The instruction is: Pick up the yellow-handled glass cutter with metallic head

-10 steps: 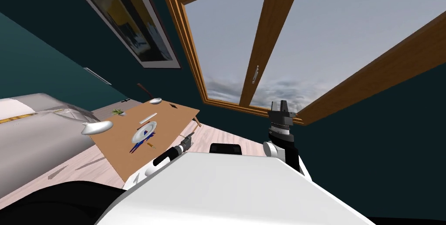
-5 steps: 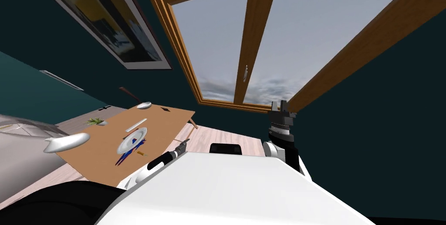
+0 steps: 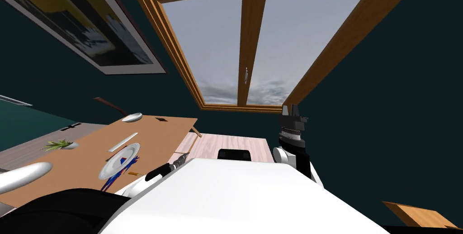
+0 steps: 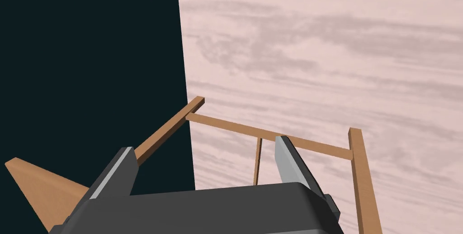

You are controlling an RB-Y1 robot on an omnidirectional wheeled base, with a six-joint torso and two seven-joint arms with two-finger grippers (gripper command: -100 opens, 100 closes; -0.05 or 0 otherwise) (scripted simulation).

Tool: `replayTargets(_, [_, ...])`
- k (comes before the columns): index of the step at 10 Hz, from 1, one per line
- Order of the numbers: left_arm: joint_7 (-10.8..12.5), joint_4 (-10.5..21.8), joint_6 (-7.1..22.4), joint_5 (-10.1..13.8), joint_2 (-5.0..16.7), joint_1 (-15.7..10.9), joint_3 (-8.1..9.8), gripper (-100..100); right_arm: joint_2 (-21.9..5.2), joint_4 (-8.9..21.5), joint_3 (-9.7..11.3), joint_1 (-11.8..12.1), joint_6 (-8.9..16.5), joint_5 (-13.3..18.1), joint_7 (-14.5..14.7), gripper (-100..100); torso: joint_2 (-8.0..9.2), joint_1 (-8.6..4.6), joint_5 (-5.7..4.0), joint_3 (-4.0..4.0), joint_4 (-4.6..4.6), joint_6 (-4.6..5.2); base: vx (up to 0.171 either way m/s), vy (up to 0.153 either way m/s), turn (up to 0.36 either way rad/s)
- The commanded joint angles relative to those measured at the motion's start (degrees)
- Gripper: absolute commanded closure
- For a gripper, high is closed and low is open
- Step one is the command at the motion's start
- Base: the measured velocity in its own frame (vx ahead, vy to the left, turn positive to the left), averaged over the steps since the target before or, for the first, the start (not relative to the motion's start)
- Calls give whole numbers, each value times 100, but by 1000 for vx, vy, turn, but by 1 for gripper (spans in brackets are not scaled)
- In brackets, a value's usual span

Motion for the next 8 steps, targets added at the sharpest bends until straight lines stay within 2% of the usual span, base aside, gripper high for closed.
replayTargets(1, [114, 286, 112, 153, 168, -56, -182, -100, 0, 0, 0, 0, 0, 0, 0, 0, 0, 0, 0, 0, 0, 0, -55, 51, -173])
replayTargets(2, [195, 488, 177, 259, 284, -95, -337, -100, 0, 0, 0, -1, 0, 0, 0, 0, 1, 5, 2, 0, 0, 4, -64, 90, -295])
replayTargets(3, [195, 528, 177, 259, 284, -95, -337, -100, -1, 0, 0, -1, 0, 0, 0, 0, 3, 18, 4, 2, 1, 5, -42, 72, -127])
replayTargets(5, [345, 946, 284, 444, 474, -181, -639, -100, -1, 0, 0, 0, 0, 0, 0, 0, -6, 18, 4, -3, -1, 2, -39, 100, -226])
replayTargets(7, [478, 1364, 364, 589, 610, -272, -924, -100, -1, 0, -1, 0, 0, 0, 0, 0, -7, 48, 10, -4, -1, 4, -68, 177, -237])
replayTargets(8, [478, 1427, 364, 589, 610, -272, -924, -100, -2, 0, -1, 0, 0, 0, 0, 0, 7, 58, 14, 4, 1, 1, -85, 122, -54])
